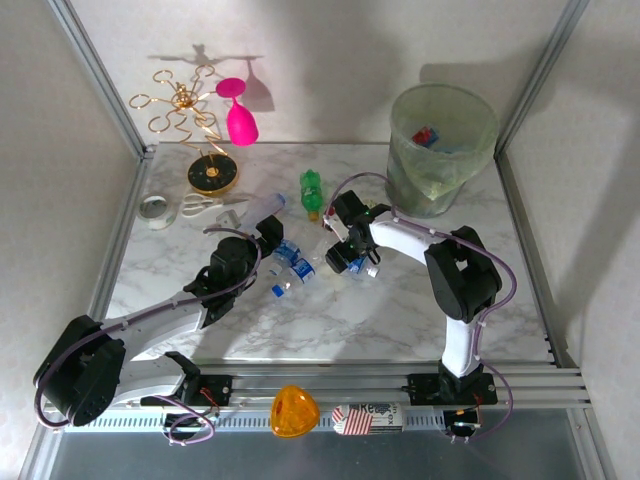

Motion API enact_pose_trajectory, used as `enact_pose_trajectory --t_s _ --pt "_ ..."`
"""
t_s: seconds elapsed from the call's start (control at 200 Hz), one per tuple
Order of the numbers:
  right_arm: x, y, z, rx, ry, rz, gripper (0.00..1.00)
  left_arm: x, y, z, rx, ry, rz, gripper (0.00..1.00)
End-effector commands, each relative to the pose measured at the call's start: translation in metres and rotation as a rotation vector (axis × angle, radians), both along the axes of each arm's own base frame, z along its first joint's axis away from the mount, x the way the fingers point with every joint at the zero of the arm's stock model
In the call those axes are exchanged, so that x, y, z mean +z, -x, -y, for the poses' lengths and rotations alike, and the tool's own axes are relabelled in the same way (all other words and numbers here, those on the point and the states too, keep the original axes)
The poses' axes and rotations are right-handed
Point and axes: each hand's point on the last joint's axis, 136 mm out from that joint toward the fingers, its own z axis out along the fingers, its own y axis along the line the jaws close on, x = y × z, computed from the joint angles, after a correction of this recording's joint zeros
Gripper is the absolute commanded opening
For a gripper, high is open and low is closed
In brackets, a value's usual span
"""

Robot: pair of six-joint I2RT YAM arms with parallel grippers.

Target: Put the plastic bottles in the bin

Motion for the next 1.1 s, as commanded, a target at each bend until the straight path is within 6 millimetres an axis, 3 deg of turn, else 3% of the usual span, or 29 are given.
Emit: enact_pose_trajectory --t_s 0.0,0.366,0.601,0.696,0.831,0.991,1.097 --pt "-0.007 0.007 -0.004 0.003 -0.012 -0.031 0.87 0.004 -0.001 -0.006 0.022 0.005 0.003 1.0" --pt "-0.019 0.014 -0.006 0.013 -0.006 -0.052 0.77 0.004 0.005 -0.014 0.046 0.006 0.008 1.0" --pt "-0.017 0.016 -0.007 0.016 -0.025 -0.045 0.6 0.005 0.008 -0.016 0.047 0.022 0.006 1.0" --pt "-0.001 0.018 -0.012 0.025 -0.078 -0.02 0.57 0.007 0.01 -0.017 0.044 0.027 0.006 1.0" --pt "0.037 0.019 -0.023 0.039 -0.195 0.042 0.57 0.012 0.012 -0.015 0.027 0.032 0.009 1.0" --pt "0.099 0.014 -0.035 0.032 -0.356 0.175 0.55 0.017 0.012 -0.003 -0.035 0.024 -0.005 1.0" --pt "0.15 0.003 -0.039 0.003 -0.471 0.297 0.54 0.022 0.01 0.009 -0.097 0.013 -0.01 1.0"
